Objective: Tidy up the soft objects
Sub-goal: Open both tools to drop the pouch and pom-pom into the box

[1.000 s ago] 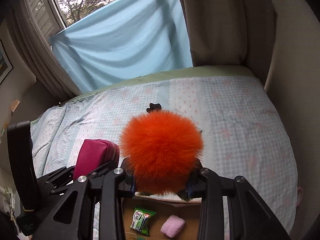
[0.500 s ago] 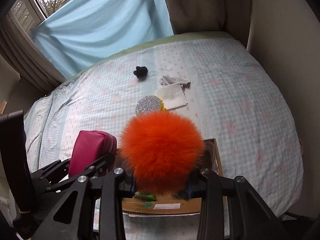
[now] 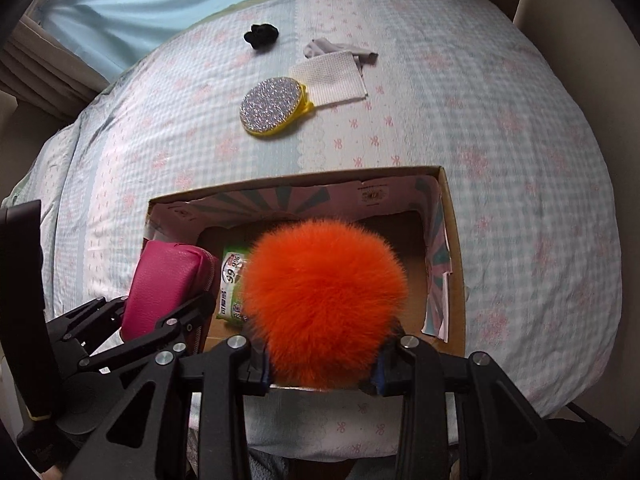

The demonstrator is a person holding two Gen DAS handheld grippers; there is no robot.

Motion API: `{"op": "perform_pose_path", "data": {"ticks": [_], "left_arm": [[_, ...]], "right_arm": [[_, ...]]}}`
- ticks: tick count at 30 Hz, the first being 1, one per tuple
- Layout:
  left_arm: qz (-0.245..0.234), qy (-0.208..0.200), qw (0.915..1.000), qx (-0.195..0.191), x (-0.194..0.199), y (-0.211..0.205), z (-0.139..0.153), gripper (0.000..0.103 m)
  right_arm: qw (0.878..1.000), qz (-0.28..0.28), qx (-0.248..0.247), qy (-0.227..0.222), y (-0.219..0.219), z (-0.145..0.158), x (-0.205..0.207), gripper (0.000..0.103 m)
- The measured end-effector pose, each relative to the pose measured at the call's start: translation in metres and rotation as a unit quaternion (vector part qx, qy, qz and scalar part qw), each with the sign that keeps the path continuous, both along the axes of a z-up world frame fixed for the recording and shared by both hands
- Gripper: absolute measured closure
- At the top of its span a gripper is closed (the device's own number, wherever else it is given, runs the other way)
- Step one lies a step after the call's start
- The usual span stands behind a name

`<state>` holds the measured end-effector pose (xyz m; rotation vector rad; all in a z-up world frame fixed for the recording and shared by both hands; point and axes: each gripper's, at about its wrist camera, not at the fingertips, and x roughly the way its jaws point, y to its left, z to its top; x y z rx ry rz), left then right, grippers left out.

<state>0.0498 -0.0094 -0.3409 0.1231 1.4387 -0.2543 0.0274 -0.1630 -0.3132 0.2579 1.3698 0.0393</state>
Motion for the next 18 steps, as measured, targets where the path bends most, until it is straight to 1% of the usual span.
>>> {"op": "perform_pose_path", "data": {"ticks": [3, 7, 10, 12, 13, 14, 15, 16, 18], "left_arm": [[0.000, 0.011, 0.9999, 0.007, 0.004, 0.002, -0.013, 0.067], [-0.004, 0.017, 0.9997, 0.015, 0.009, 0.004, -0.021, 0.067], [-0.014, 0.018, 0.9997, 0.004, 0.013, 0.002, -0.020, 0.067], [-0.032, 0.010, 0.9994, -0.002, 0.015, -0.002, -0.015, 0.057], [-0.042, 0.001, 0.9991, 0.009, 0.014, -0.006, -0.012, 0.036], [-0.052, -0.012, 0.9982, 0.026, 0.014, -0.009, -0.009, 0.005], [-0.063, -0.028, 0.9969, 0.038, 0.014, -0.011, -0.005, 0.001], [-0.072, -0.037, 0.9958, 0.044, 0.014, -0.012, -0.001, 0.000], [-0.076, -0.031, 0.9956, 0.044, 0.014, -0.011, -0.001, 0.001]], "right_arm": [[1.000, -0.001, 0.002, 0.024, 0.000, -0.019, 0.008, 0.070], [0.999, -0.003, -0.001, 0.042, 0.000, -0.034, 0.015, 0.070], [0.999, -0.004, -0.002, 0.053, -0.001, -0.041, 0.020, 0.069], [0.998, -0.007, 0.007, 0.060, -0.001, -0.044, 0.024, 0.062], [0.998, -0.013, 0.014, 0.057, -0.002, -0.045, 0.026, 0.059], [0.998, -0.018, 0.019, 0.051, -0.003, -0.045, 0.028, 0.046], [0.998, -0.021, 0.020, 0.047, -0.004, -0.044, 0.030, 0.019], [0.999, -0.023, 0.019, 0.044, -0.004, -0.044, 0.032, 0.000], [0.999, -0.019, 0.016, 0.038, -0.004, -0.043, 0.035, 0.000]]}}
